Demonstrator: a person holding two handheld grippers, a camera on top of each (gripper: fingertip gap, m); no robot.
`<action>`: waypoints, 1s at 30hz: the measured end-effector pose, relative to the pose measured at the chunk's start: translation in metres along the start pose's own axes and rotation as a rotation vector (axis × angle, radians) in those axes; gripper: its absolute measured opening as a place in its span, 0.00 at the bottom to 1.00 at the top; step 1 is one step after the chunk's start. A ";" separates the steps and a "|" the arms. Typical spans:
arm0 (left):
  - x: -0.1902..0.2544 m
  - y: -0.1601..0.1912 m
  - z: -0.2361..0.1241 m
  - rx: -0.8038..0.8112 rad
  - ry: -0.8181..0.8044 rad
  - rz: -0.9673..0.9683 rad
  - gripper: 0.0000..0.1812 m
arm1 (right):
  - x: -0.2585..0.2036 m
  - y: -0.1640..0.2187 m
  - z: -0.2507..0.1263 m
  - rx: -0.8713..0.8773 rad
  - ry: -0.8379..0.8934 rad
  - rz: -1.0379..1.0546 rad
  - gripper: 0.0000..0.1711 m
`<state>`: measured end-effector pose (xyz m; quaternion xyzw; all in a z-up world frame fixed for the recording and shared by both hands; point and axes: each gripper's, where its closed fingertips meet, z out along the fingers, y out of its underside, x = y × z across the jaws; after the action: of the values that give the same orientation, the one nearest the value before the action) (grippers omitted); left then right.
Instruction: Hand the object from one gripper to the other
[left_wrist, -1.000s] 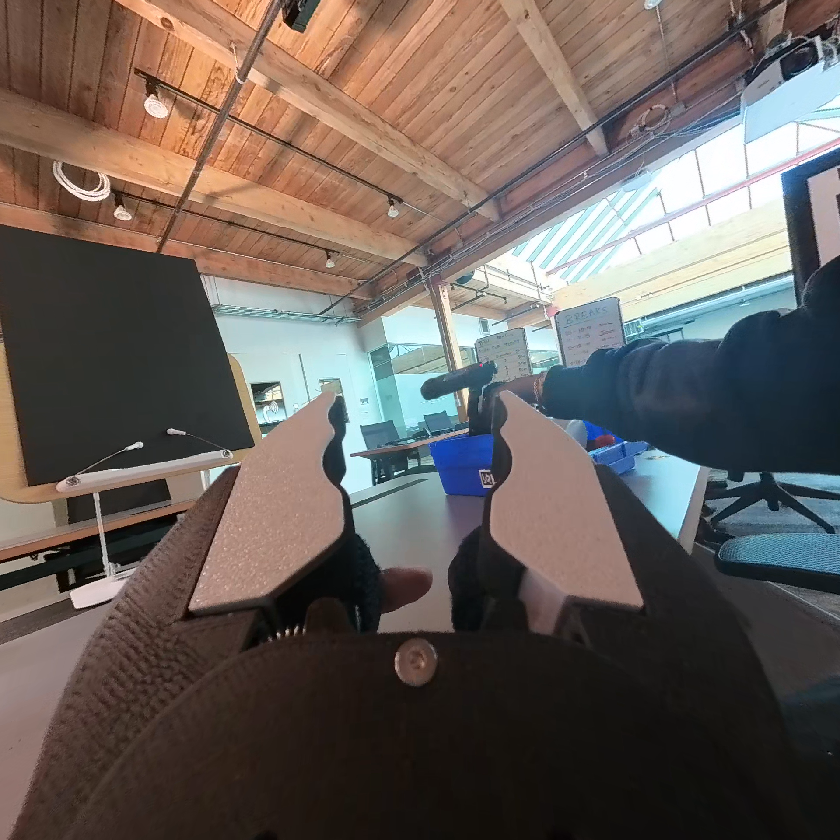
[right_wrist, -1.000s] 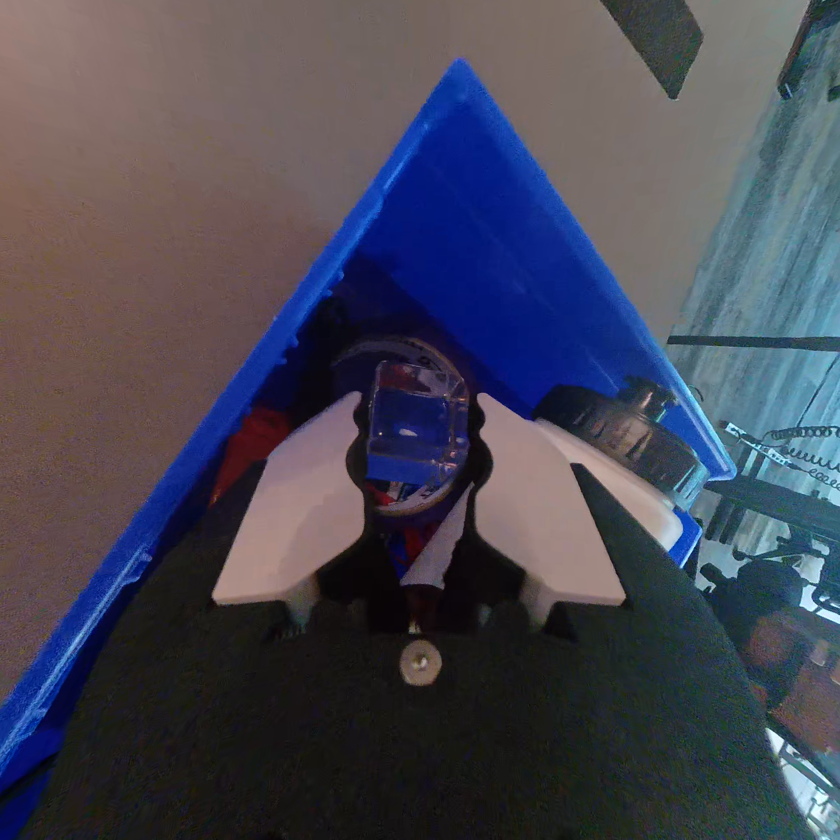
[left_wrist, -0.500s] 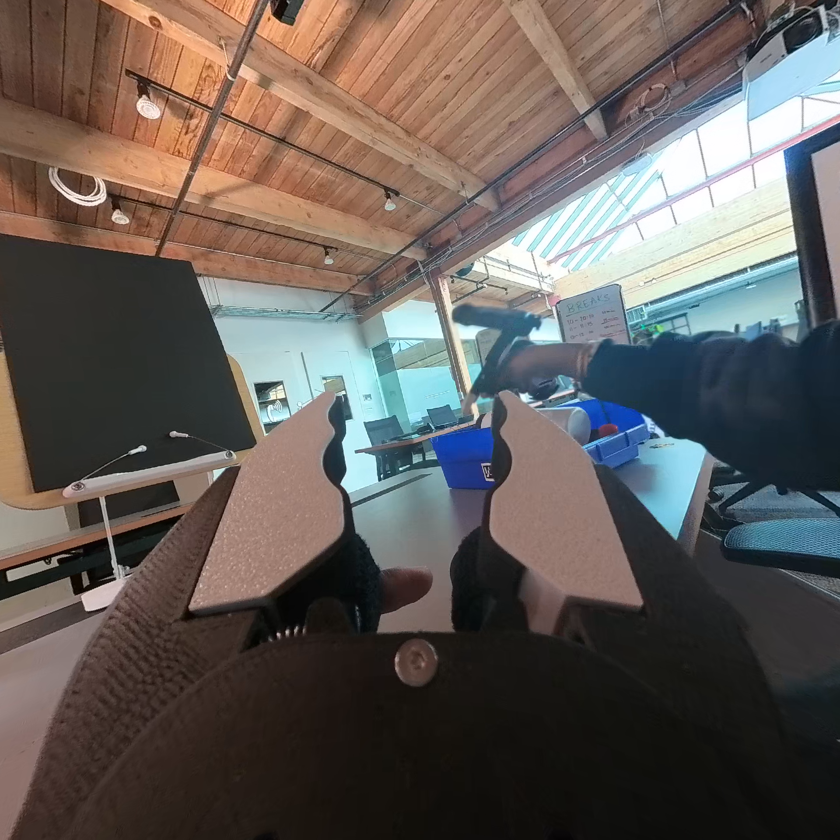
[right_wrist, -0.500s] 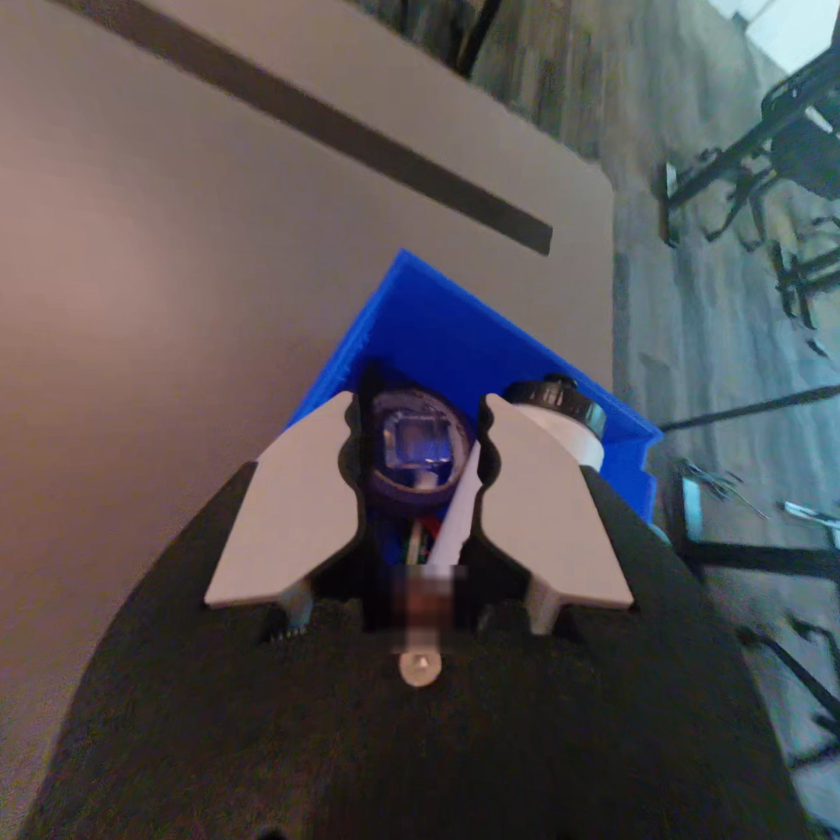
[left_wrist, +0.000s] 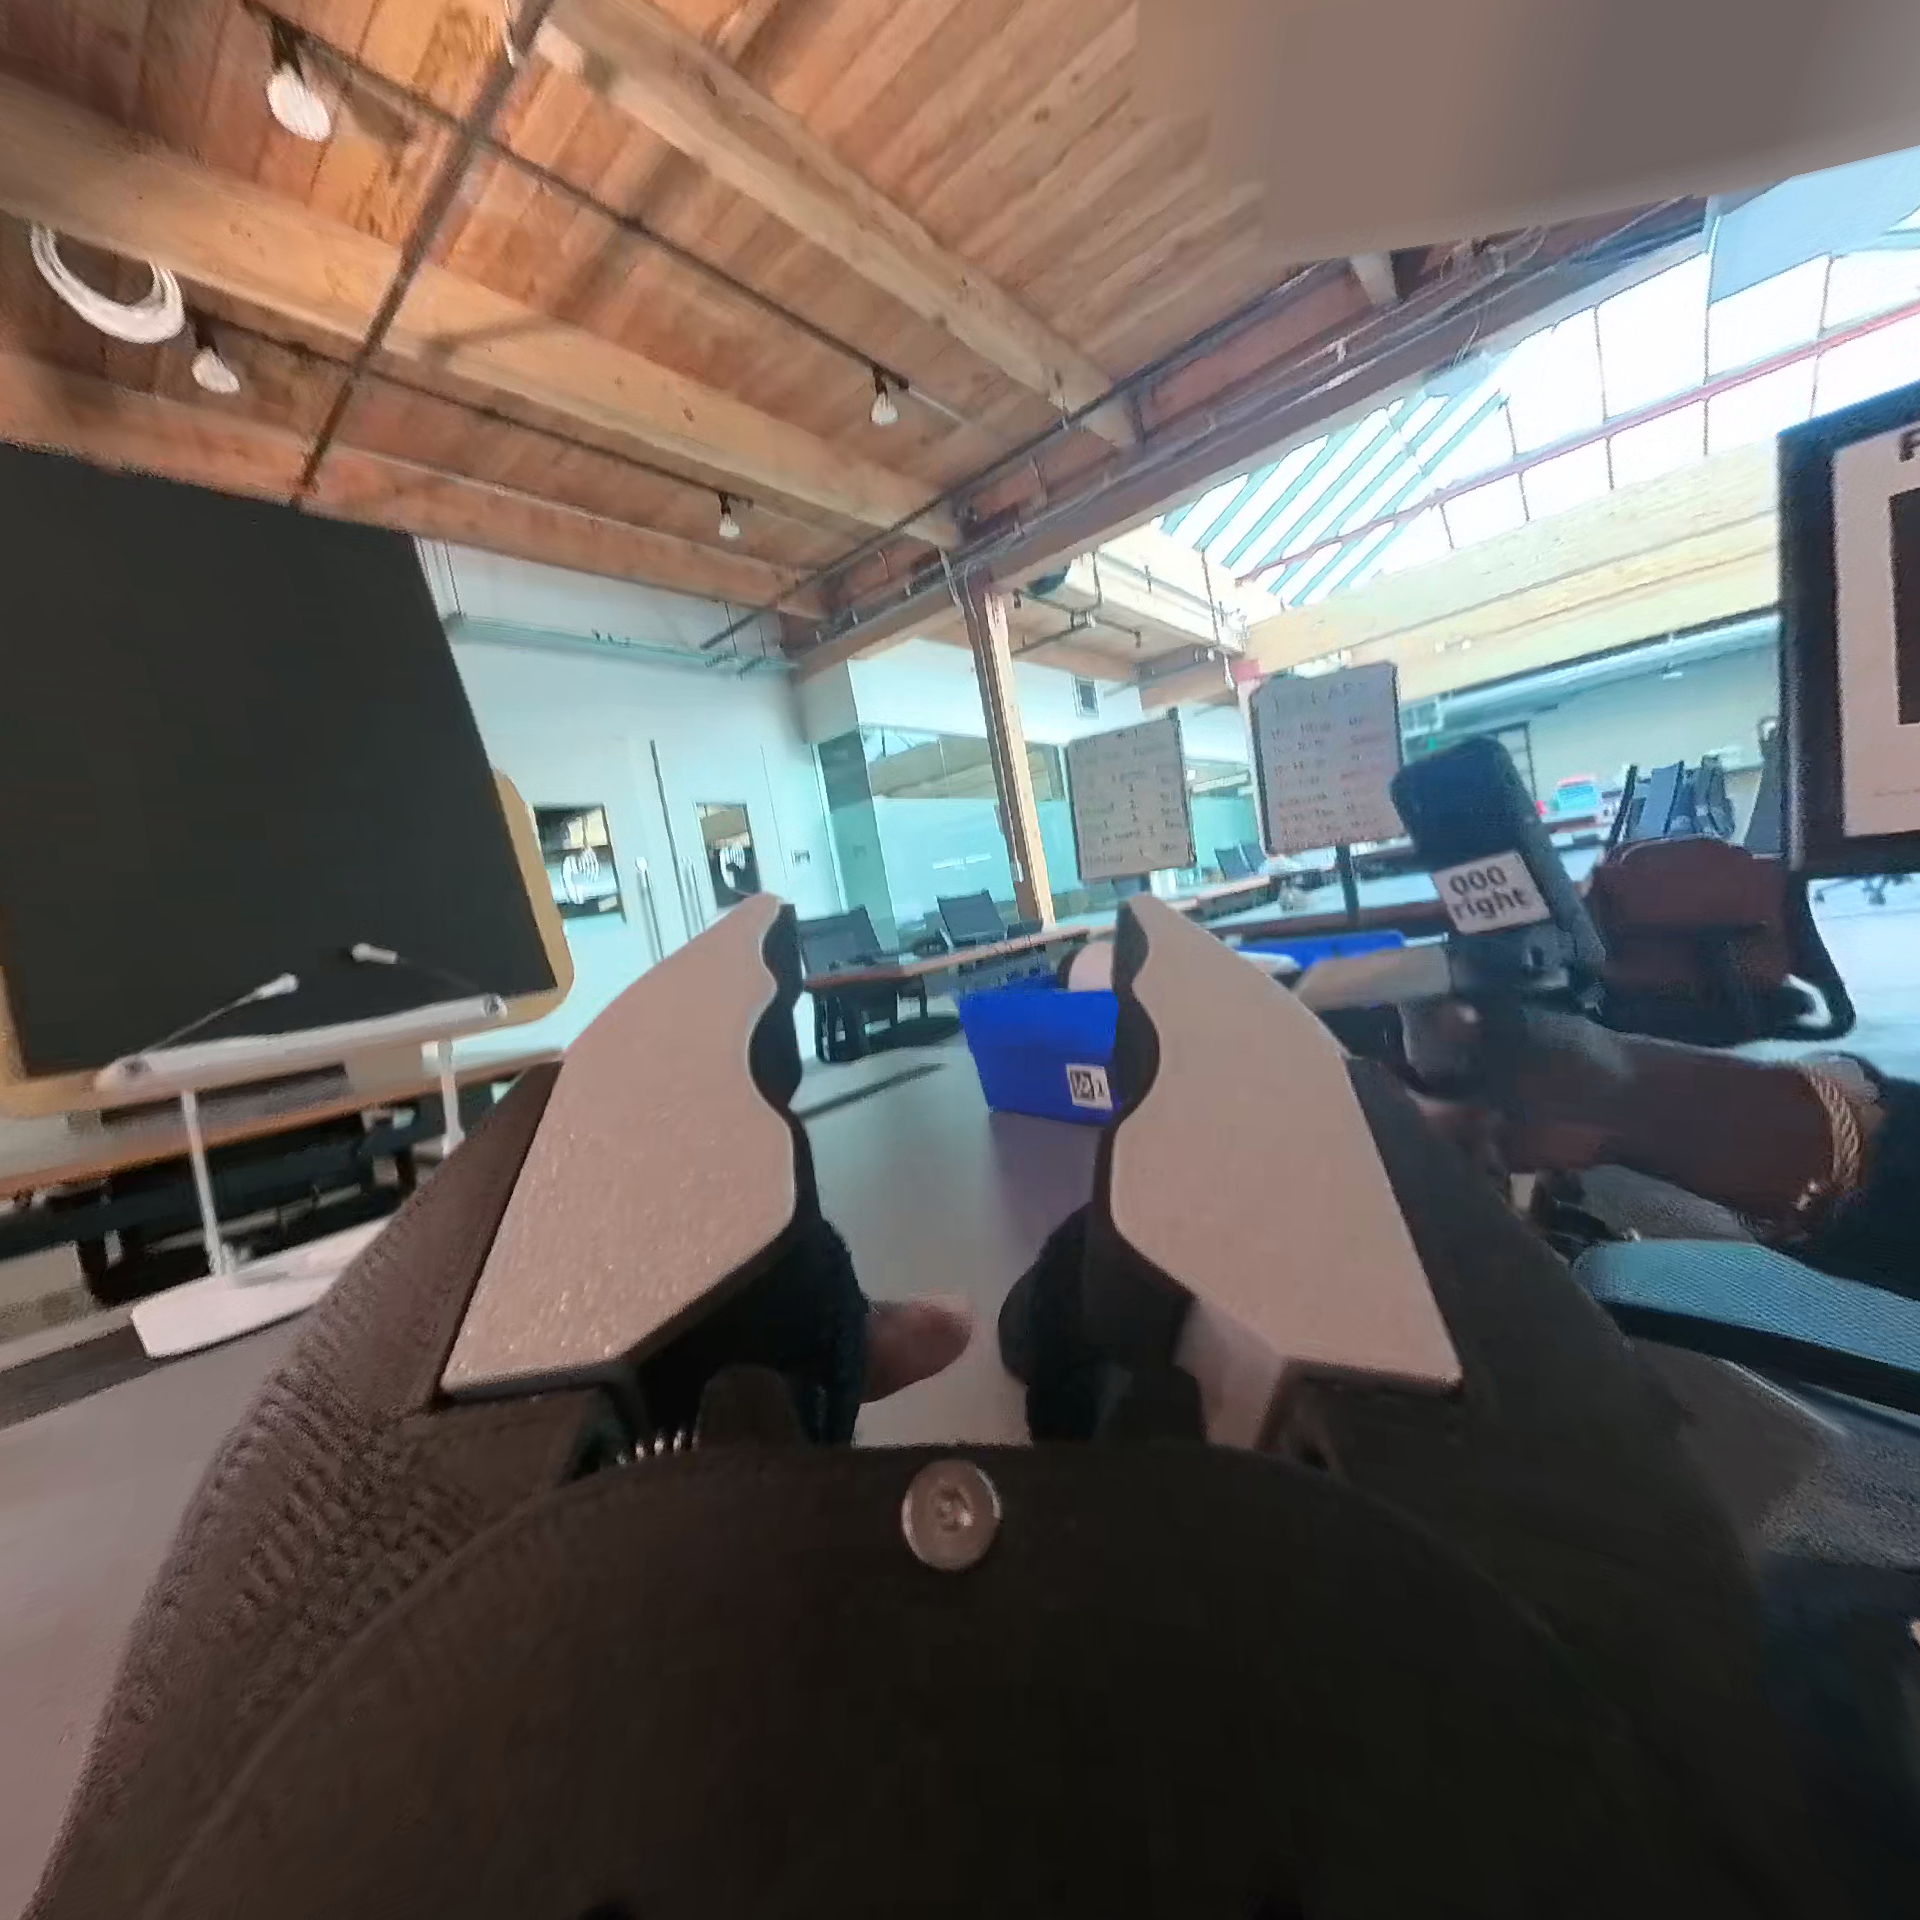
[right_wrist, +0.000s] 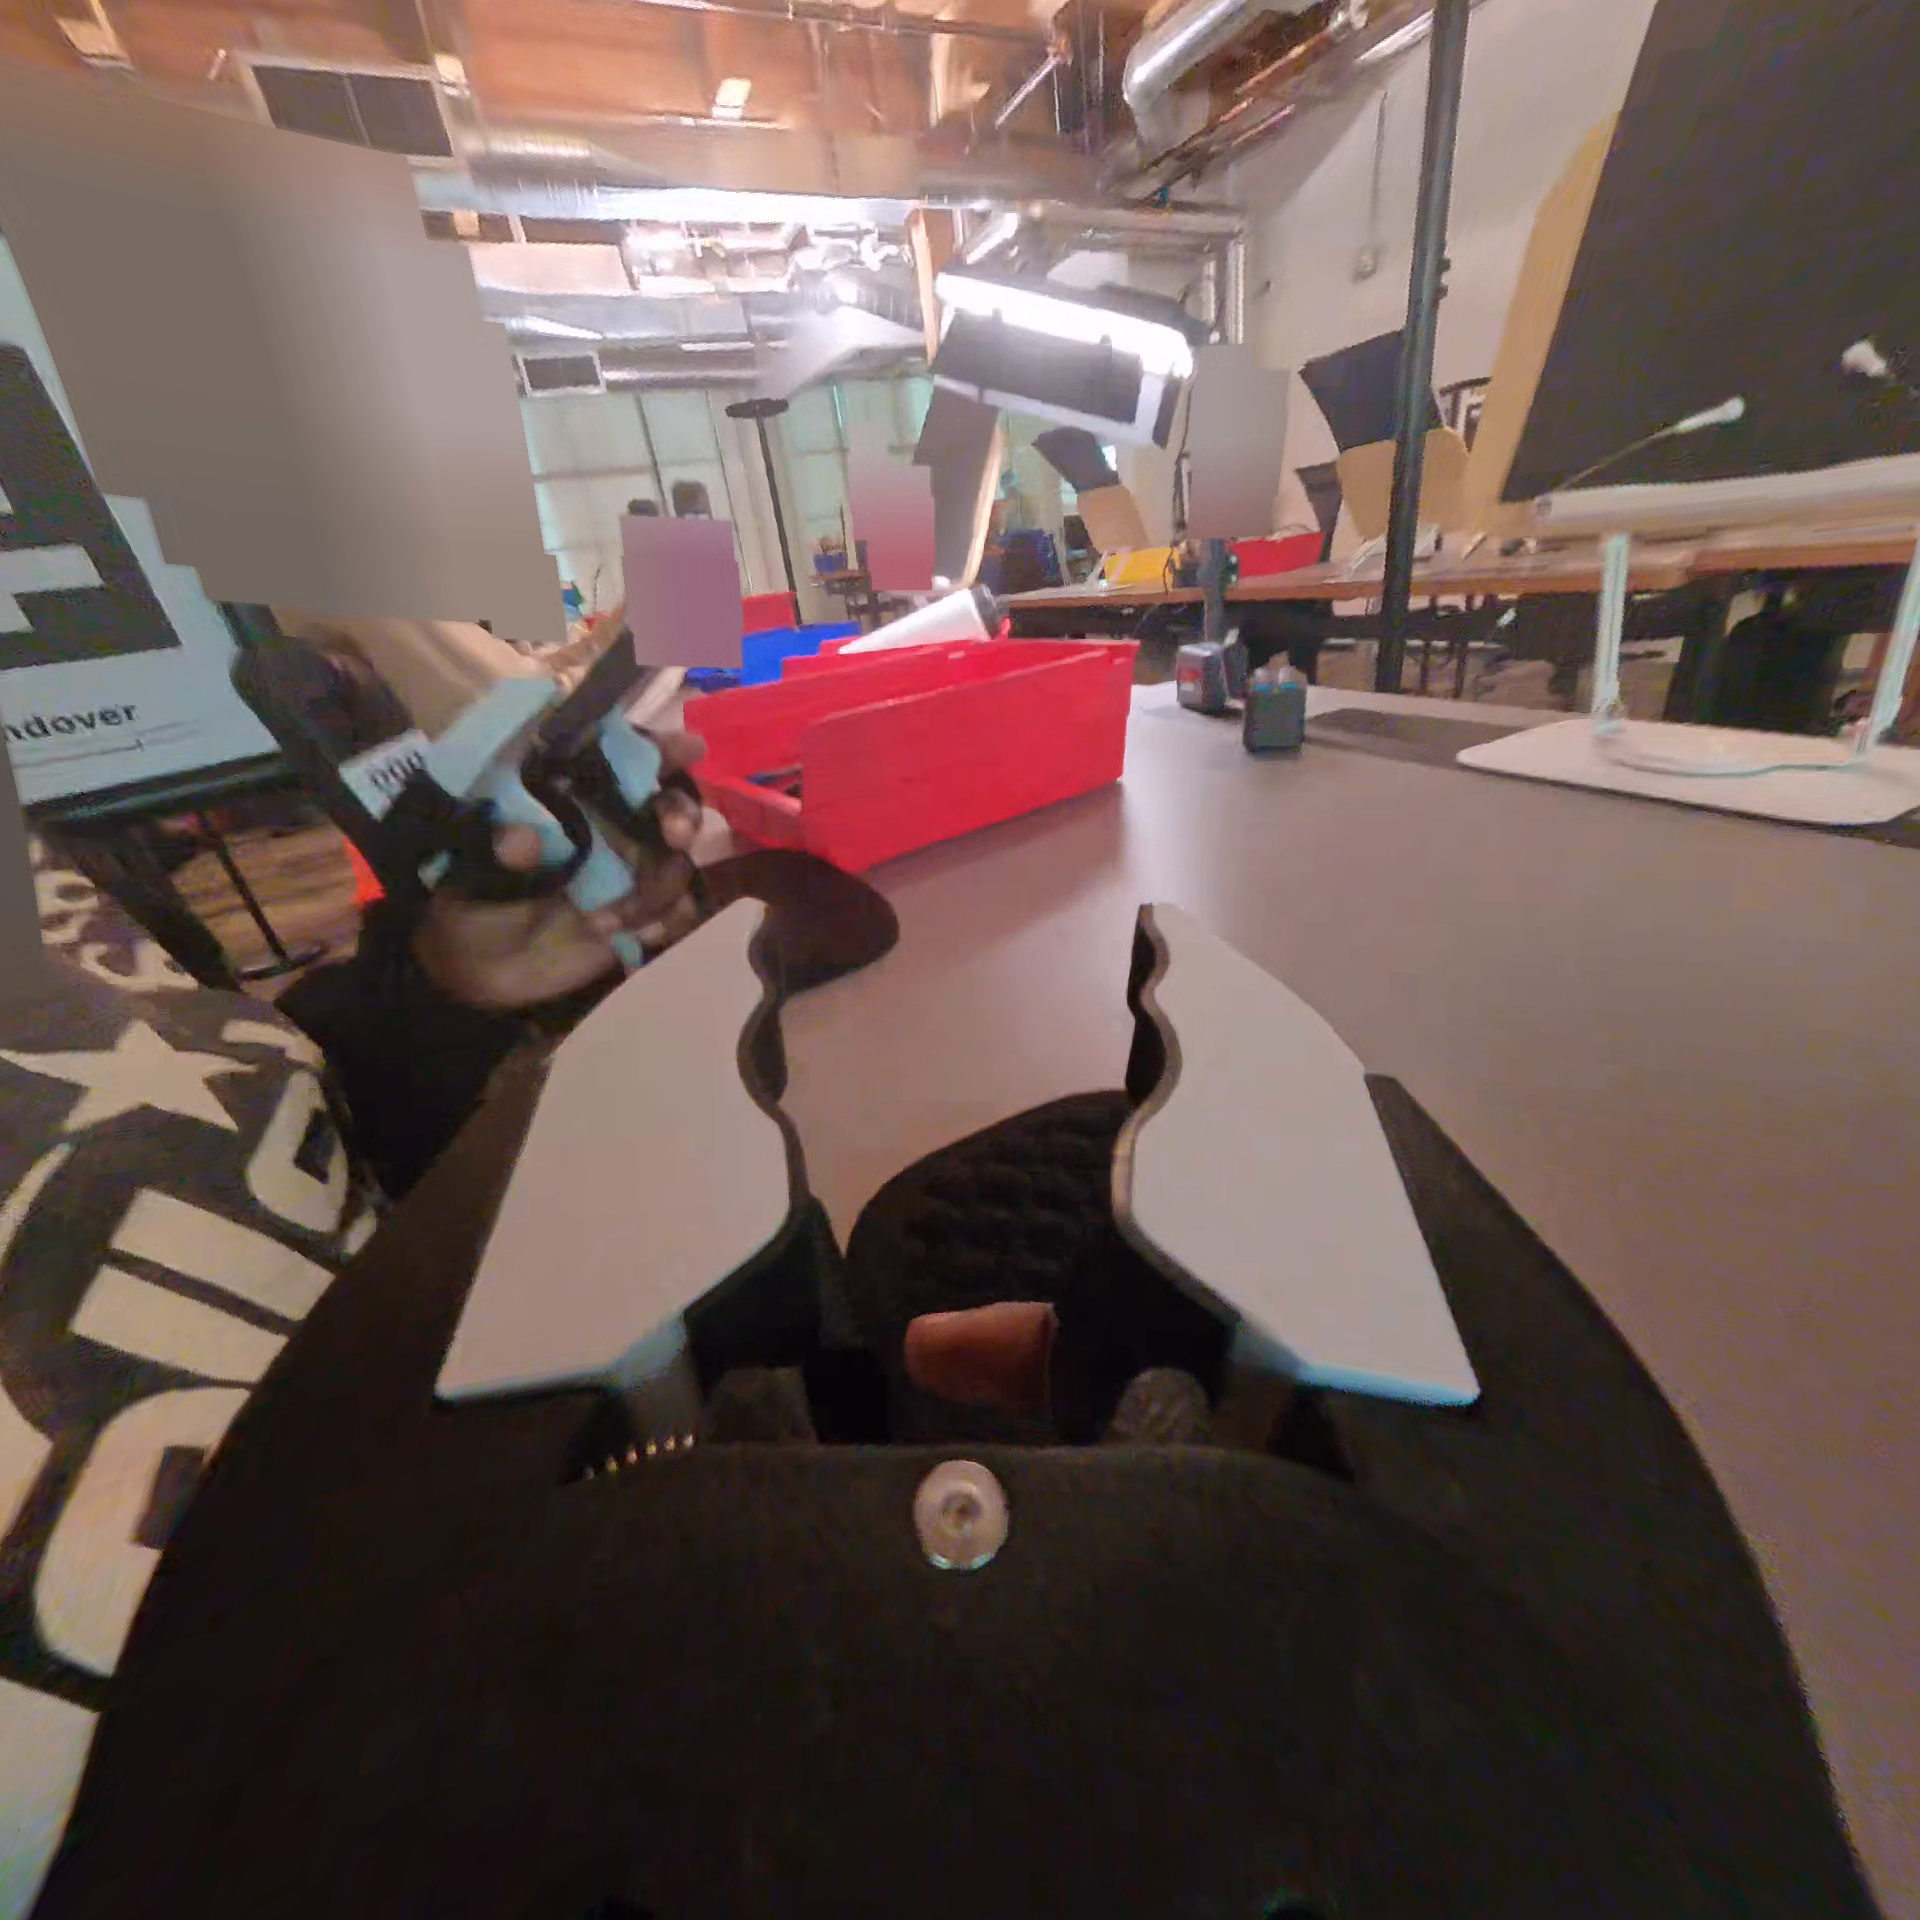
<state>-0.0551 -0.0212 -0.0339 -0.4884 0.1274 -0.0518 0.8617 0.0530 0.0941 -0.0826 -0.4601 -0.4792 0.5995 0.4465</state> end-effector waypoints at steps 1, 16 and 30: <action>-0.006 -0.001 0.000 -0.039 -0.004 -0.015 0.32 | 0.002 0.014 0.002 -0.032 0.022 -0.031 0.38; -0.292 0.036 -0.117 -1.367 -0.534 -0.025 0.35 | 0.009 0.028 0.006 -0.098 0.075 -0.017 0.32; -0.385 0.132 -0.176 -1.853 -0.663 -0.486 0.30 | 0.016 0.029 0.007 -0.125 0.091 0.014 0.29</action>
<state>-0.4782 -0.0167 -0.1680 -0.9671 -0.2310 0.0315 0.1018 0.0404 0.1047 -0.1120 -0.5173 -0.4914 0.5500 0.4341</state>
